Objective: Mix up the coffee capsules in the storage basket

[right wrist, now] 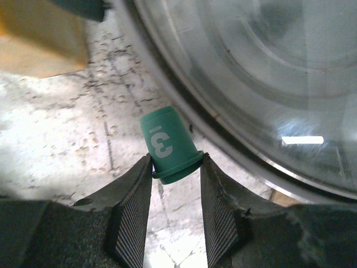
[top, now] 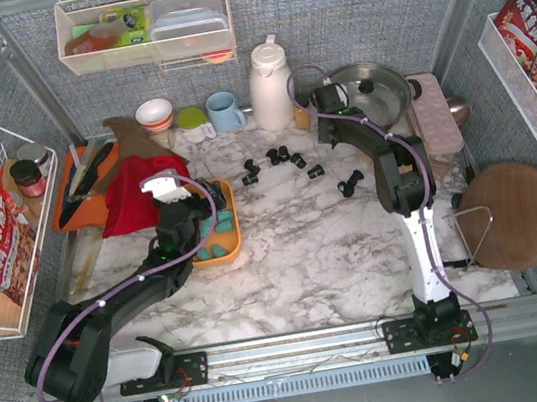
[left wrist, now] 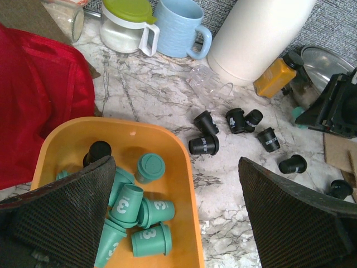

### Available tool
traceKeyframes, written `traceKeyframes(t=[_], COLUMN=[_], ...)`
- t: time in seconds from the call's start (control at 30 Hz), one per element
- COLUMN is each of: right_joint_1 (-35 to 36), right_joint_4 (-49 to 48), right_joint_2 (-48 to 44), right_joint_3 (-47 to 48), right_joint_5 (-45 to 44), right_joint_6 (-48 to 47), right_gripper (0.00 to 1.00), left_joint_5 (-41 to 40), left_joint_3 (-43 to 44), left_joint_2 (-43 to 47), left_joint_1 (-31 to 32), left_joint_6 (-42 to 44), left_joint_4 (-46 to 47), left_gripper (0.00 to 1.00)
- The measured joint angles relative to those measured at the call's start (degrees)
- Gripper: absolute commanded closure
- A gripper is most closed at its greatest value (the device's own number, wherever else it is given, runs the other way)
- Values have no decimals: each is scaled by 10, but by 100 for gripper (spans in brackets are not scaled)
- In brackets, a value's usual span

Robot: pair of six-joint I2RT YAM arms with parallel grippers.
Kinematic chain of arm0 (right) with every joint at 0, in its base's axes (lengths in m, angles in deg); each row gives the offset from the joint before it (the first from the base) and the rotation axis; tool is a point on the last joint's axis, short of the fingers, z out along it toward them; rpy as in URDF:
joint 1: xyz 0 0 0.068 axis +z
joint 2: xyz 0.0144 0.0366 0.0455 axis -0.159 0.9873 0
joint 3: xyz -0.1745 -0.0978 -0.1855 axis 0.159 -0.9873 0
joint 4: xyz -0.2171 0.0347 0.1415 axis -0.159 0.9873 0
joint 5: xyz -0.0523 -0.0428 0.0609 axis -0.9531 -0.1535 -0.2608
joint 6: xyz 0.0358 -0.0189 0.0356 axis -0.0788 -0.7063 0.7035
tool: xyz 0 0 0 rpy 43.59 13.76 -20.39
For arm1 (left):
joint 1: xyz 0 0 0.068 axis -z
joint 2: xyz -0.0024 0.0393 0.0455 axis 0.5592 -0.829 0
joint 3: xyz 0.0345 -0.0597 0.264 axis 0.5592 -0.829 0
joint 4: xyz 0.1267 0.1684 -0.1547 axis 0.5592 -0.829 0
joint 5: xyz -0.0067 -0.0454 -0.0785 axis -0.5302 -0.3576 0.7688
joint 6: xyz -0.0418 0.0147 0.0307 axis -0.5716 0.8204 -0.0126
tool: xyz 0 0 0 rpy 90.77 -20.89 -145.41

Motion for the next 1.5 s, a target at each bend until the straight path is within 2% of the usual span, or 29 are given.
traceKeyframes(t=[0.23, 0.37, 0.47, 0.6, 0.7, 0.77, 0.87, 1.0, 1.1, 1.3, 1.5], right_joint_1=[24, 29, 42, 76, 93, 93, 94, 99, 105, 136, 186], right_joint_4=[-36, -62, -78, -106, -150, -182, -203, -204, -186, -116, -42], right_joint_2=[-85, -153, -218, -329, -424, -478, -529, -571, -579, -571, -541], right_joint_3=[-83, -163, -241, -356, -452, -508, -563, -577, -564, -531, -483], right_joint_5=[11, 20, 36, 103, 174, 227, 307, 407, 465, 544, 579], right_joint_6=[-30, -33, -34, -48, -66, -77, -98, -135, -172, -235, -293], right_gripper=[64, 64, 64, 64, 64, 63, 63, 63, 63, 63, 63], left_joint_5=[8, 51, 122, 225, 295, 349, 435, 522, 554, 542, 517], left_joint_3=[0, 0, -1, -5, -19, -31, -42, -73, -94, -114, -116], left_joint_2=[-13, -23, -35, -53, -61, -63, -62, -43, -23, 8, 12], left_joint_1=[0, 0, 0, 0, 0, 0, 2, 16, 30, 71, 95], left_joint_6=[7, 31, 73, 127, 170, 205, 269, 398, 504, 659, 724], left_joint_4=[3, 21, 53, 103, 146, 175, 208, 230, 223, 201, 198], left_gripper=[1, 1, 1, 1, 2, 7, 9, 11, 12, 18, 31])
